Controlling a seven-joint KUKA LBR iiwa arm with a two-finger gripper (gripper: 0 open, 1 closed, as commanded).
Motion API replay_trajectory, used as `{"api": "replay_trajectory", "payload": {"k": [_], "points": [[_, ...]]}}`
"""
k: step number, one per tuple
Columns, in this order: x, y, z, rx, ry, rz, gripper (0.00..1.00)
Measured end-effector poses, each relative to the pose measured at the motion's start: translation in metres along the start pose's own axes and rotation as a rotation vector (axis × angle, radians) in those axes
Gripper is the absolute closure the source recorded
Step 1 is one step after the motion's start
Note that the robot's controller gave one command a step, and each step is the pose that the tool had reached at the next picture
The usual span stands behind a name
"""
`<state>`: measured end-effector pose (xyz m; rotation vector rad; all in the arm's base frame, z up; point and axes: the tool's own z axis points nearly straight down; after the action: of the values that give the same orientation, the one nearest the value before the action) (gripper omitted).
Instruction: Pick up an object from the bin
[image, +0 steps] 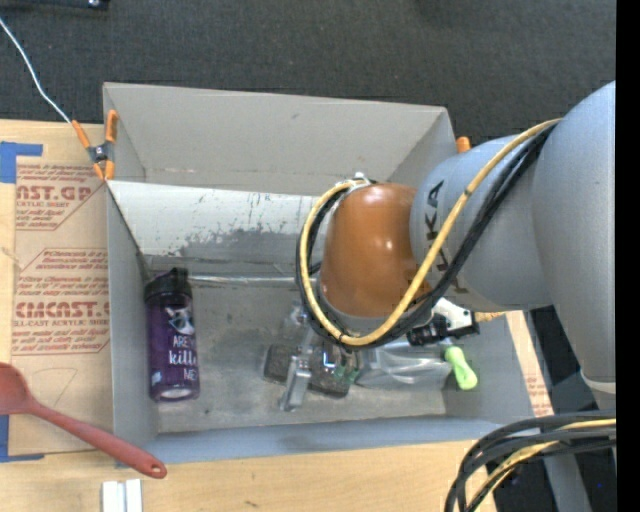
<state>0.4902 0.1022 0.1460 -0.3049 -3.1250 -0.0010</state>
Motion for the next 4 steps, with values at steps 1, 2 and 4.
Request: {"api": "replay_trajectory", "payload": {"k": [1, 2, 4], "points": [[-0.021, -0.054, -0.015, 0.001, -0.005, -0.211, 0.0], [-0.015, -0.054, 0.032, 0.0, 0.004, 0.085, 0.0], [0.0, -0.059, 0.077, 0.001, 0.008, 0.276, 1.0]]}}
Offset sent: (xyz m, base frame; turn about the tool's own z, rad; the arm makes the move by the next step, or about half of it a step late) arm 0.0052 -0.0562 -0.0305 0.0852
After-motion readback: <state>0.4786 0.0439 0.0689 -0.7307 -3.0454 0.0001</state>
